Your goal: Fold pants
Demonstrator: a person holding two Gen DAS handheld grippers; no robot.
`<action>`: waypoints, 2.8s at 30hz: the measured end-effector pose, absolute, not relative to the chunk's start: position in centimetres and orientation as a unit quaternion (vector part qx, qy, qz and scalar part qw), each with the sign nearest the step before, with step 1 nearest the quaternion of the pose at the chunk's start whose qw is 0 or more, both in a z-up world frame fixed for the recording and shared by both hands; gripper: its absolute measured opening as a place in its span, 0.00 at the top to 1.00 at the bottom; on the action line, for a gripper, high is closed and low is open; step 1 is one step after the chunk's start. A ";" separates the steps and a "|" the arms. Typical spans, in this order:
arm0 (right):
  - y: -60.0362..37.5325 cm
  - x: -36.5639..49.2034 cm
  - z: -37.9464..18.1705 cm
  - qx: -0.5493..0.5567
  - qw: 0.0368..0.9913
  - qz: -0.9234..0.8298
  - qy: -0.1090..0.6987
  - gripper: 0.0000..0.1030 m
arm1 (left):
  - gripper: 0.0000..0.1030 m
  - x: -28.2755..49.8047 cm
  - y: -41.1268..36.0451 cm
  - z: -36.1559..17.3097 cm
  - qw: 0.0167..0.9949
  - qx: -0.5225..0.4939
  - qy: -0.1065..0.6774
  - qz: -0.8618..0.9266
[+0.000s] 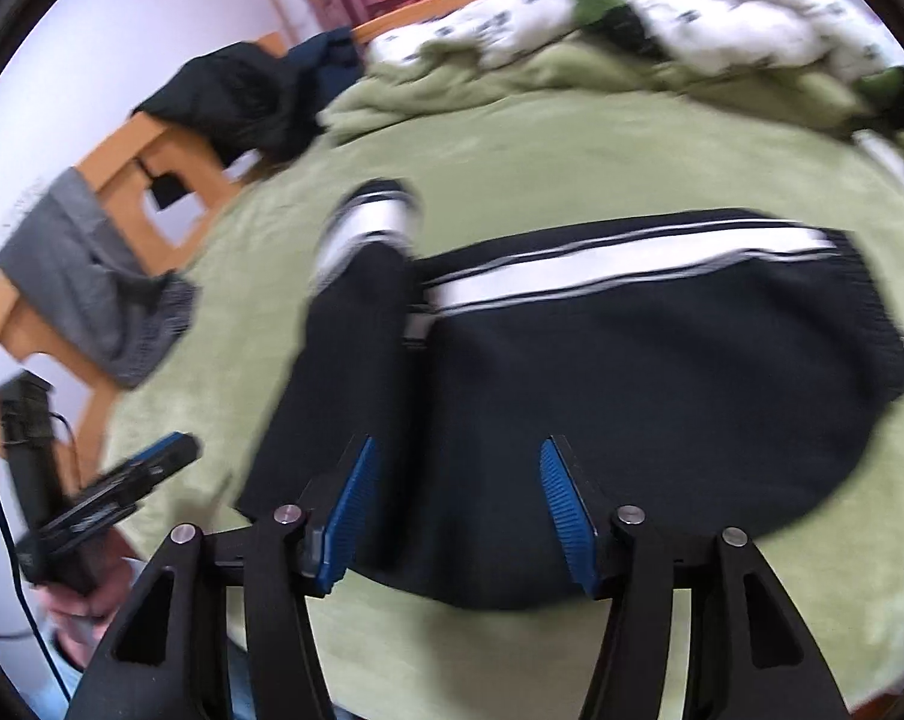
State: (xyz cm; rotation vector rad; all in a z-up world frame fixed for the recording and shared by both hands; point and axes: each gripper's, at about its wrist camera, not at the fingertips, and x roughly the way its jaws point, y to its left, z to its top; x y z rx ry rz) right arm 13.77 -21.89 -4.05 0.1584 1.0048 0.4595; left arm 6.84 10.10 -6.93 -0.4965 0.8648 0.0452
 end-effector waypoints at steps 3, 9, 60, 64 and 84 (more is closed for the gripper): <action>-18.8 15.8 -5.3 0.072 0.843 0.224 0.483 0.45 | 0.43 6.8 12.0 -8.1 0.862 -0.287 0.417 0.026; -15.1 18.4 -9.7 0.081 0.822 0.233 0.513 0.78 | 0.43 7.5 11.4 -10.0 0.849 -0.280 0.448 0.030; -46.2 26.5 -8.2 0.055 0.884 0.040 0.463 0.41 | 0.31 14.3 -6.7 -7.7 0.798 -0.176 0.443 -0.368; -45.7 28.0 -10.1 0.055 0.874 0.052 0.480 0.31 | 0.31 17.3 -6.6 -8.8 0.810 -0.186 0.463 -0.309; -45.7 27.1 -9.9 0.111 0.873 0.091 0.466 0.77 | 0.82 22.4 -7.8 -8.8 0.826 -0.214 0.469 -0.228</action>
